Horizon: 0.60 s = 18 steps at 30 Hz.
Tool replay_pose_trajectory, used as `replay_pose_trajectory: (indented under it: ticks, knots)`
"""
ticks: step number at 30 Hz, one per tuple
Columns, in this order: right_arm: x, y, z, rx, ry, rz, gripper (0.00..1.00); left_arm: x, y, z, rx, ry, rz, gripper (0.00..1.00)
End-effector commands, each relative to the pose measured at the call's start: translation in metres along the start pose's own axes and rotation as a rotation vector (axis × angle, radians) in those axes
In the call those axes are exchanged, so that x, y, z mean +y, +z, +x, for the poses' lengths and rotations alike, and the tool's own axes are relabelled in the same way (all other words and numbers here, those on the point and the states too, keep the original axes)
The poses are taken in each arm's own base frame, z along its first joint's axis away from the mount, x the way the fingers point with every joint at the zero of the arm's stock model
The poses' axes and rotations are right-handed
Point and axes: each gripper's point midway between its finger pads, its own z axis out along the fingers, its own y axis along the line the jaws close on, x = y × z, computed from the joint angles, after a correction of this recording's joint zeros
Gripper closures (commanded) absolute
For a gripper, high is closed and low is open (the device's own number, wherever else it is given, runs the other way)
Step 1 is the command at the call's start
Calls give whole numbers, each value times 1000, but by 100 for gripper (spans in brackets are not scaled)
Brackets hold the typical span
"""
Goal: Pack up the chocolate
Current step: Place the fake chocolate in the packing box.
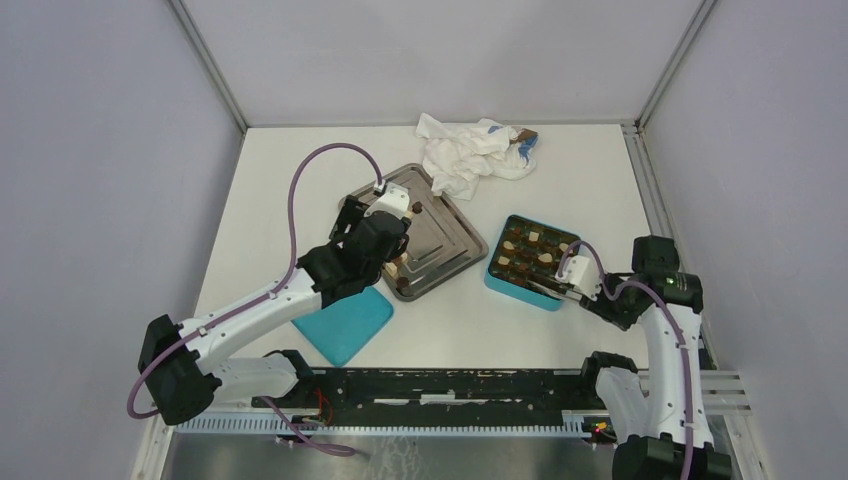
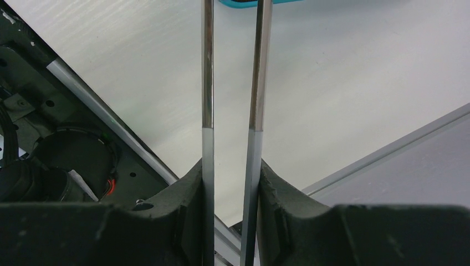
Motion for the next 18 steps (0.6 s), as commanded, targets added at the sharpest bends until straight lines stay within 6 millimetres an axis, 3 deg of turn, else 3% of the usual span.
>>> replay_pose_trajectory:
  ticks: [1, 10, 18]
  knots:
    - [-22, -14, -18, -58, -19, 75, 63, 9, -2, -12, -47, -3, -14, 14]
    - [-28, -22, -28, -94, -25, 80, 62, 9, -3, -13, -51, -4, -6, 14]
    - [-40, -34, -87, -336, -21, 10, 63, 22, -1, -14, -51, -40, -31, 14]
